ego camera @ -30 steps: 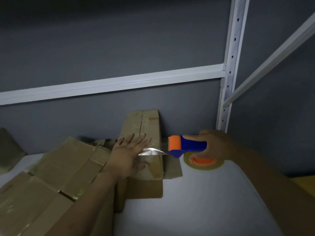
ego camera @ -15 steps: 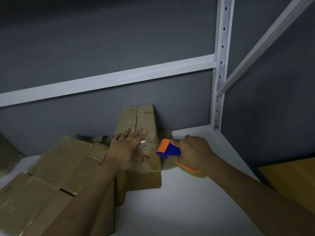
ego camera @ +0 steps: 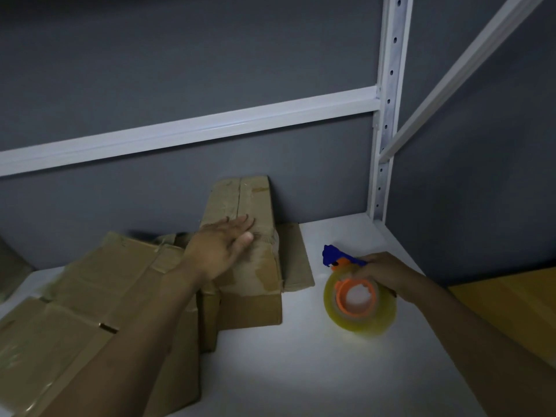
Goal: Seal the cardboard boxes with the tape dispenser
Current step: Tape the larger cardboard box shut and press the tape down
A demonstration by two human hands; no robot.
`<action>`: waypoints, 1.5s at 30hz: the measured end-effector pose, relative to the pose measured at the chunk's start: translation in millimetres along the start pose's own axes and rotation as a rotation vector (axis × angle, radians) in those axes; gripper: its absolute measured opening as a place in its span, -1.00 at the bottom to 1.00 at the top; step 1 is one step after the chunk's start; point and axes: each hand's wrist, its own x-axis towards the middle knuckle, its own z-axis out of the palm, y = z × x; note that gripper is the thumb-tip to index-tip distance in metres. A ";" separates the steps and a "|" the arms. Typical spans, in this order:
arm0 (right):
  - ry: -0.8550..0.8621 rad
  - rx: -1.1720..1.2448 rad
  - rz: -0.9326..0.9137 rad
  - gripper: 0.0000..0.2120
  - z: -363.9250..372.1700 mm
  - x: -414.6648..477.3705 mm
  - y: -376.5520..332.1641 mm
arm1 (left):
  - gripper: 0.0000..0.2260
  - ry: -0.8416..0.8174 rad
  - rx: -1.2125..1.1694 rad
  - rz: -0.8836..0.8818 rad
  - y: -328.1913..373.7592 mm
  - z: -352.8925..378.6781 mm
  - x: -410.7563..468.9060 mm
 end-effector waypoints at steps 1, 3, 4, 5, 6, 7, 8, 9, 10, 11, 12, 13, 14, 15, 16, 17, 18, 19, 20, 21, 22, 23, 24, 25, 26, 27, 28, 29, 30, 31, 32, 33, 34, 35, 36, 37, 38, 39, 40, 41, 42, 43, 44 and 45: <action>-0.023 -0.079 0.002 -0.80 0.3 1.3 -0.3 | -0.15 0.074 -0.060 0.003 -2.0 -1.5 1.3; -0.026 -0.294 -0.004 -0.74 5.7 8.3 -2.6 | -0.26 0.134 -0.016 -0.017 -7.0 -2.3 5.1; 0.018 -0.371 -0.019 -0.75 12.3 13.2 -5.1 | -0.28 0.116 0.051 -0.031 -9.5 -0.3 7.0; 0.083 -0.398 -0.064 -0.76 21.7 16.4 -11.5 | -0.31 0.074 0.111 -0.055 -11.0 3.0 8.3; 0.152 -0.380 -0.126 -0.68 33.3 16.9 -23.1 | -0.34 0.025 0.140 -0.088 -12.5 6.6 9.3; 0.196 -0.305 -0.197 -0.59 47.0 16.3 -38.8 | -0.37 -0.016 0.130 -0.120 -12.8 8.4 9.9; 0.198 -0.199 -0.251 -0.55 60.5 14.7 -57.2 | -0.39 -0.042 0.095 -0.141 -13.4 9.4 11.3; 0.171 -0.067 -0.285 -0.54 75.0 12.6 -77.1 | -0.41 -0.063 0.061 -0.150 -14.0 10.1 12.4; 0.123 0.085 -0.278 -0.54 89.7 12.2 -94.0 | -0.44 -0.078 0.042 -0.153 -14.4 10.1 13.0; 0.058 0.255 -0.240 -0.55 103.8 13.2 -107.2 | -0.46 -0.091 0.036 -0.154 -15.6 10.7 13.5; -0.012 0.421 -0.178 -0.55 117.6 15.0 -116.7 | -0.48 -0.096 0.031 -0.151 -18.5 12.7 14.5; -0.054 0.545 -0.129 -0.51 129.6 18.4 -121.0 | -0.47 -0.099 0.030 -0.149 -21.7 15.3 14.7; -0.058 0.612 -0.097 -0.46 139.6 24.3 -120.8 | -0.44 -0.094 0.024 -0.148 -24.7 18.1 14.6; -0.051 0.637 -0.078 -0.41 147.1 29.1 -118.2 | -0.39 -0.082 0.017 -0.145 -27.3 20.4 14.1; -0.053 0.637 -0.058 -0.38 151.8 32.9 -113.0 | -0.36 -0.070 0.006 -0.155 -28.3 21.5 13.9; -0.055 0.607 -0.024 -0.37 153.2 33.9 -106.9 | -0.39 -0.068 -0.012 -0.186 -26.6 20.4 13.4; -0.052 0.556 0.025 -0.37 154.3 34.7 -99.4 | -0.44 -0.072 -0.030 -0.227 -22.9 18.3 13.0; -0.050 0.500 0.071 -0.38 155.2 35.2 -91.1 | -0.45 -0.071 -0.046 -0.267 -17.2 15.7 12.3; -0.055 0.447 0.107 -0.41 156.3 36.1 -83.2 | -0.43 -0.065 -0.054 -0.298 -11.7 12.7 12.8; -0.056 0.414 0.125 -0.42 155.9 35.4 -78.3 | -0.39 -0.065 -0.047 -0.323 -8.0 10.5 14.4; -0.046 0.407 0.127 -0.41 154.9 35.4 -76.3 | -0.36 -0.072 -0.041 -0.342 -5.2 8.7 17.3; -0.040 0.418 0.102 -0.39 153.2 33.4 -76.6 | -0.34 -0.072 -0.060 -0.362 -3.2 7.3 20.9; -0.041 0.464 0.079 -0.38 149.2 33.4 -78.5 | -0.35 -0.054 -0.097 -0.379 0.8 5.1 23.5; -0.056 0.538 0.046 -0.39 142.9 32.7 -82.4 | -0.38 -0.017 -0.142 -0.387 4.6 5.4 25.3; -0.082 0.625 0.007 -0.42 134.7 32.0 -86.0 | -0.43 0.026 -0.189 -0.385 8.5 6.6 25.9; -0.116 0.700 -0.054 -0.48 126.0 31.0 -88.7 | -0.51 0.069 -0.238 -0.381 13.0 7.7 24.9; -0.145 0.706 -0.137 -0.55 116.5 29.6 -90.4 | -0.59 0.105 -0.300 -0.377 14.1 10.7 24.4; -0.169 0.651 -0.224 -0.60 107.6 28.0 -91.2 | -0.67 0.144 -0.376 -0.359 12.7 12.7 23.4; -0.189 0.554 -0.300 -0.58 99.6 27.2 -90.1 | -0.74 0.174 -0.477 -0.328 6.2 15.6 23.2; -0.191 0.426 -0.366 -0.55 92.7 27.1 -88.0 | -0.79 0.200 -0.583 -0.277 -1.2 16.9 22.3; -0.165 0.296 -0.424 -0.55 86.6 26.4 -87.8 | -0.80 0.215 -0.673 -0.223 -8.8 17.3 20.3; -0.116 0.181 -0.485 -0.56 81.8 25.5 -90.1 | -0.79 0.215 -0.731 -0.185 -15.0 15.8 16.8; -0.056 0.083 -0.540 -0.58 80.3 27.6 -92.1 | -0.79 0.216 -0.763 -0.172 -19.6 14.1 13.0; -0.009 0.012 -0.573 -0.60 81.1 27.4 -97.0 | -0.79 0.218 -0.779 -0.169 -23.7 13.4 9.8; 0.027 -0.025 -0.573 -0.61 85.2 28.0 -102.4 | -0.78 0.222 -0.785 -0.166 -27.0 12.9 7.6; 0.059 -0.041 -0.562 -0.60 91.1 28.1 -107.7 | -0.79 0.219 -0.783 -0.157 -28.6 13.0 6.0; 0.090 -0.038 -0.539 -0.61 97.5 29.2 -110.7 | -0.79 0.201 -0.782 -0.148 -30.3 14.3 5.2; 0.117 -0.018 -0.513 -0.63 103.5 31.1 -111.7 | -0.80 0.179 -0.778 -0.130 -30.4 14.1 4.1; 0.123 0.021 -0.495 -0.66 106.7 31.5 -112.3 | -0.80 0.161 -0.776 -0.118 -32.0 15.1 3.1; 0.116 0.061 -0.487 -0.69 106.0 31.4 -112.4 | -0.79 0.138 -0.777 -0.094 -34.1 14.3 1.5; 0.093 0.082 -0.486 -0.72 100.4 31.8 -111.3 | -0.77 0.116 -0.786 -0.065 -37.2 11.6 -0.8; 0.041 0.089 -0.497 -0.73 91.5 31.8 -109.4 | -0.75 0.084 -0.794 -0.034 -41.7 8.0 -3.9; -0.049 0.090 -0.511 -0.74 81.5 33.3 -105.2 | -0.74 0.044 -0.801 -0.011 -48.6 4.9 -6.5; -0.161 0.105 -0.514 -0.72 71.1 33.2 -101.0 | -0.72 -0.012 -0.805 0.006 -57.0 2.1 -8.6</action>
